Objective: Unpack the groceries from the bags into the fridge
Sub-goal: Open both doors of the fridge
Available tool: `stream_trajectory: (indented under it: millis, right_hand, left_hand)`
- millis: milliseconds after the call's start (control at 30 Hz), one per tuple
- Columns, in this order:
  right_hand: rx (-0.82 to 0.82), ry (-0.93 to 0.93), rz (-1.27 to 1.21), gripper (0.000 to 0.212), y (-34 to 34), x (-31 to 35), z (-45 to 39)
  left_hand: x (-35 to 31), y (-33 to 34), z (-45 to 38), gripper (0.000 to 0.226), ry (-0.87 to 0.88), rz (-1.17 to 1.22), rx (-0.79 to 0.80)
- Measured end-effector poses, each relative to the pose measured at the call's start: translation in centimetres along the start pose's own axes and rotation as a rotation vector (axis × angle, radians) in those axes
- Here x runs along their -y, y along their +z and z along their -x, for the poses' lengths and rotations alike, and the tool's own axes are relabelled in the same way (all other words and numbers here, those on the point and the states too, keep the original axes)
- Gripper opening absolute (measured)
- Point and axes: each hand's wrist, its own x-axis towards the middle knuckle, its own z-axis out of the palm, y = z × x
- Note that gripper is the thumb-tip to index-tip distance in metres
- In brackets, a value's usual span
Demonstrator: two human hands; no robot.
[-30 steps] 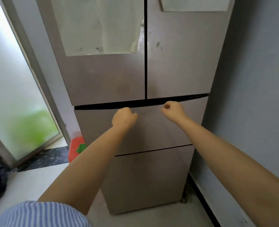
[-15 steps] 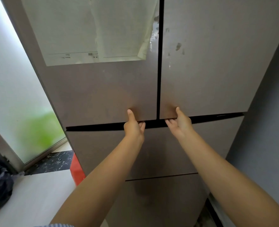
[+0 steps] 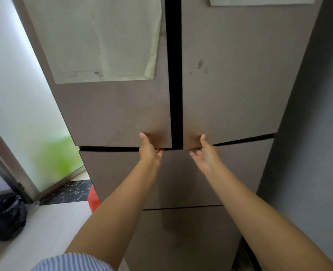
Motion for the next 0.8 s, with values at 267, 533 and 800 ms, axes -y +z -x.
stream_trajectory:
  millis: [267, 533, 800]
  right_hand:
    - [0.023, 0.045, 0.028, 0.042, -4.2, 2.2, 5.4]
    - [-0.045, -0.037, 0.187, 0.062, -6.9, 2.3, 11.5]
    - [-0.278, -0.391, 0.541, 0.07, -11.1, 5.7, 15.7]
  left_hand:
    - [-3.1, -8.3, 6.5, 0.047, 0.195, -0.18, -0.278]
    - [-2.0, -12.6, 13.9, 0.055, 0.311, -0.443, -0.488]
    - [3.7, -6.0, 17.9, 0.045, 0.401, -0.991, 0.026]
